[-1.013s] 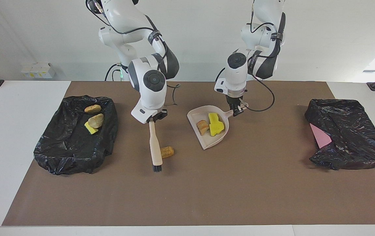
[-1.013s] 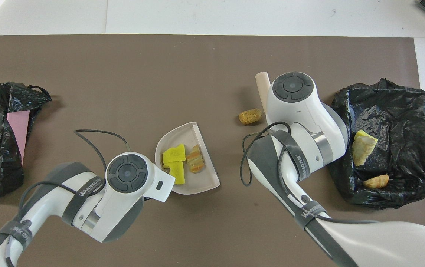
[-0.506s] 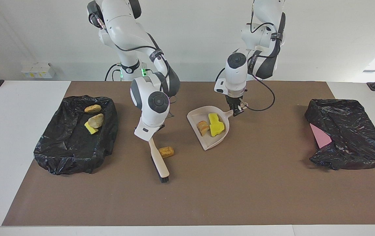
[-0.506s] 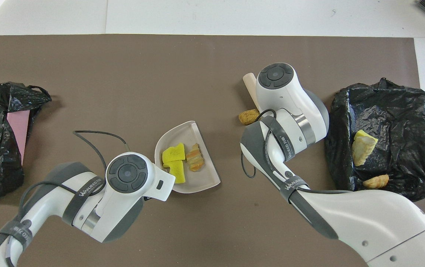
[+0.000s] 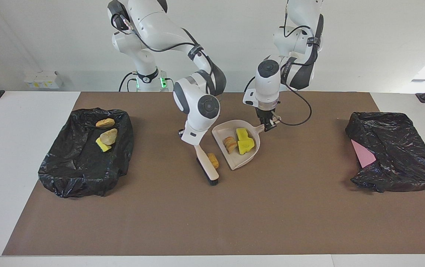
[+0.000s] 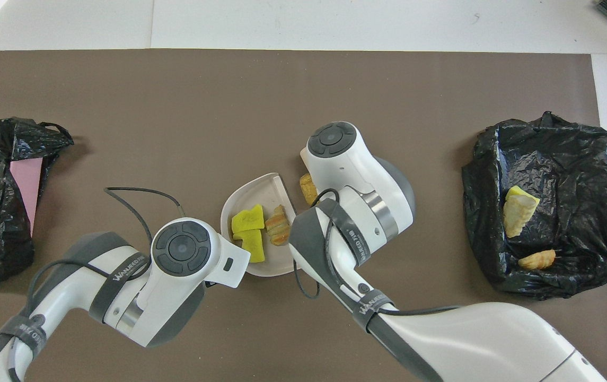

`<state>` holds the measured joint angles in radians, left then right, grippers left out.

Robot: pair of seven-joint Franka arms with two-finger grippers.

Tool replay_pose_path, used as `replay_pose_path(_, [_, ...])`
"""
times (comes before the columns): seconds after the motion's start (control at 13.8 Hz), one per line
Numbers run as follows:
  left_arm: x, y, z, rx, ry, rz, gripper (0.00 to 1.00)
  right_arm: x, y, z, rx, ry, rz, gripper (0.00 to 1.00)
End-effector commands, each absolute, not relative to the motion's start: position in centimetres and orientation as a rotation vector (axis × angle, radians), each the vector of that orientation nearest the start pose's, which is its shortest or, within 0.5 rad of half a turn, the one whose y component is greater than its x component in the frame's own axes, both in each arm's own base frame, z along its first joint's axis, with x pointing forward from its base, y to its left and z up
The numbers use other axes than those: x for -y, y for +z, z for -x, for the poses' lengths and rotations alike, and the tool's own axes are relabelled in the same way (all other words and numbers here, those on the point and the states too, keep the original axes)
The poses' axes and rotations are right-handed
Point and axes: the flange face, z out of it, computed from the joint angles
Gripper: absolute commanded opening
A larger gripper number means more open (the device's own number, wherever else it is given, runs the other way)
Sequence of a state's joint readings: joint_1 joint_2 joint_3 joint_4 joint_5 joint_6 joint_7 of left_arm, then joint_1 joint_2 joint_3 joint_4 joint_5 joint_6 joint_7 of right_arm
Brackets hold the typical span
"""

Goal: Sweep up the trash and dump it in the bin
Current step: 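Sweep the brown chunk with the right gripper's brush into the dustpan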

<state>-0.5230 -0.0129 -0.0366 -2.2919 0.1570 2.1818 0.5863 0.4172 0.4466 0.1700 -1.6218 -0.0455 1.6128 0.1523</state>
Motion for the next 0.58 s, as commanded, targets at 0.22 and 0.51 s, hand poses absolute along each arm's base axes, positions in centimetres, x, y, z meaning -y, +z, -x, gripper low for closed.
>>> replay_pose_path(0.22, [25.7, 33.8, -42.4, -1.74, 0.138, 2.46, 0.0, -36.1, 35.1, -46.7, 0.713, 0.806, 3.057, 0.0])
replay_pose_path(0.51, [24.3, 33.6, -43.6, -1.727, 0.06, 2.479, 0.0, -36.9, 37.0, -44.5, 0.611, 0.887, 3.11, 0.0])
